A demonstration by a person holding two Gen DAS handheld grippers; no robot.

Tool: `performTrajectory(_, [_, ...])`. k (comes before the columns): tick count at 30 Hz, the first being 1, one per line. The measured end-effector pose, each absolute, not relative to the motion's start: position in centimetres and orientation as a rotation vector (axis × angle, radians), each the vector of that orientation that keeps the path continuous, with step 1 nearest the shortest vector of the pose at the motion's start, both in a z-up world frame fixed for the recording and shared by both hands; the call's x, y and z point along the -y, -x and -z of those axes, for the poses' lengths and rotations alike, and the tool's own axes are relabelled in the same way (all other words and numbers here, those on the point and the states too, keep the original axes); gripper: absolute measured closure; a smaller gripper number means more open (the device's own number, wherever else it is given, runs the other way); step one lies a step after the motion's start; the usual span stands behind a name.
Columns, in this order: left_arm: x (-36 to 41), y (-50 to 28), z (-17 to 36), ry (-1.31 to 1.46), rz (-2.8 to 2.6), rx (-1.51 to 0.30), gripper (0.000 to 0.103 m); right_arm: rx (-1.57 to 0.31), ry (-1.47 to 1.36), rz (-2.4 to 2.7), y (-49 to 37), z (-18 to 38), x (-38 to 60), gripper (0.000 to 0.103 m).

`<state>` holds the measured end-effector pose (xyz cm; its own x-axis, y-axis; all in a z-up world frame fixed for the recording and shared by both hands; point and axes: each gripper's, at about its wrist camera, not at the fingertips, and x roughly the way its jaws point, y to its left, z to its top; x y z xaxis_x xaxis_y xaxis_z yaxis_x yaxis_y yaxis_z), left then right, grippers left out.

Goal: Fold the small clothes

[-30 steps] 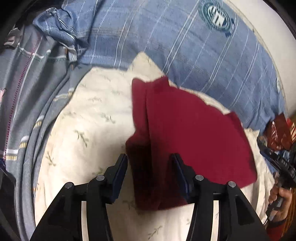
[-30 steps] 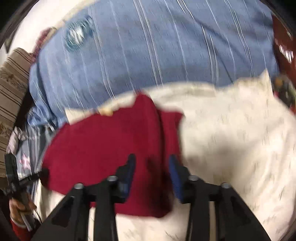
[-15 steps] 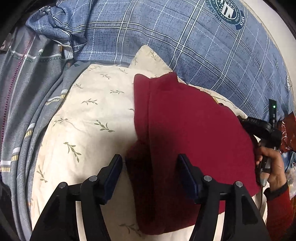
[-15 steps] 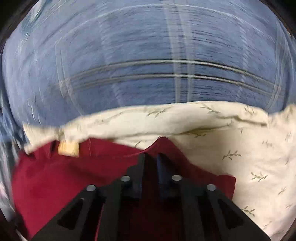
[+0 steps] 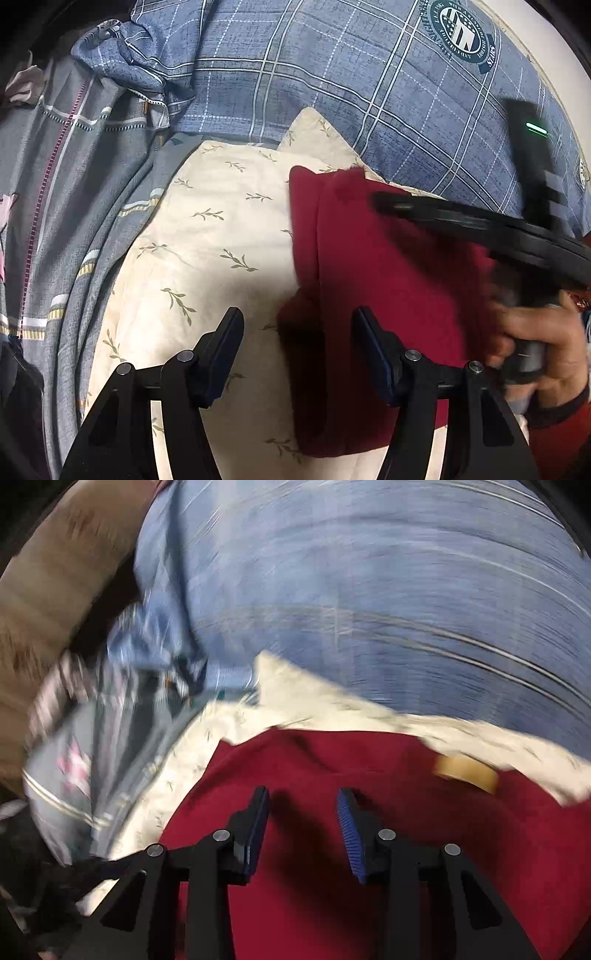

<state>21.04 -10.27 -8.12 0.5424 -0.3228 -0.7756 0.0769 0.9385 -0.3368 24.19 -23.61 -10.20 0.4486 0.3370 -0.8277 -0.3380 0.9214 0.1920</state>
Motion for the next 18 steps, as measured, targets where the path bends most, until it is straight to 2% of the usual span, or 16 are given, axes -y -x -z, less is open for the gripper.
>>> performTrajectory(5, [10.3,-21.4,8.4,0.289,0.237,-0.986,0.039,-1.043,-0.001,-0.356,-27.3,13.8,21.1,0.062])
performTrajectory(9, [10.2,-21.3,8.2,0.292,0.236,-0.988,0.039,-1.058,-0.130,-0.373,-27.6,11.8,22.9,0.061])
performTrajectory(10, [10.2,-21.3,8.1,0.296,0.236,-0.989,0.039,-1.061,-0.140,-0.380,-27.5,11.3,22.9,0.057])
performTrajectory(12, [10.1,-21.1,8.1,0.300,0.232,-0.986,0.039,-1.074,-0.142,-0.404,-27.4,10.4,22.5,0.028])
performTrajectory(13, [10.0,-21.0,8.1,0.300,0.228,-0.985,0.038,-1.083,-0.125,-0.416,-27.4,10.1,22.0,0.023])
performTrajectory(14, [9.9,-20.8,8.1,0.301,0.226,-0.985,0.038,-1.095,-0.107,-0.422,-27.5,9.9,21.7,0.020])
performTrajectory(18, [9.6,-20.7,8.2,0.307,0.217,-0.986,0.035,-1.180,0.056,-0.411,-28.4,12.0,17.5,0.020])
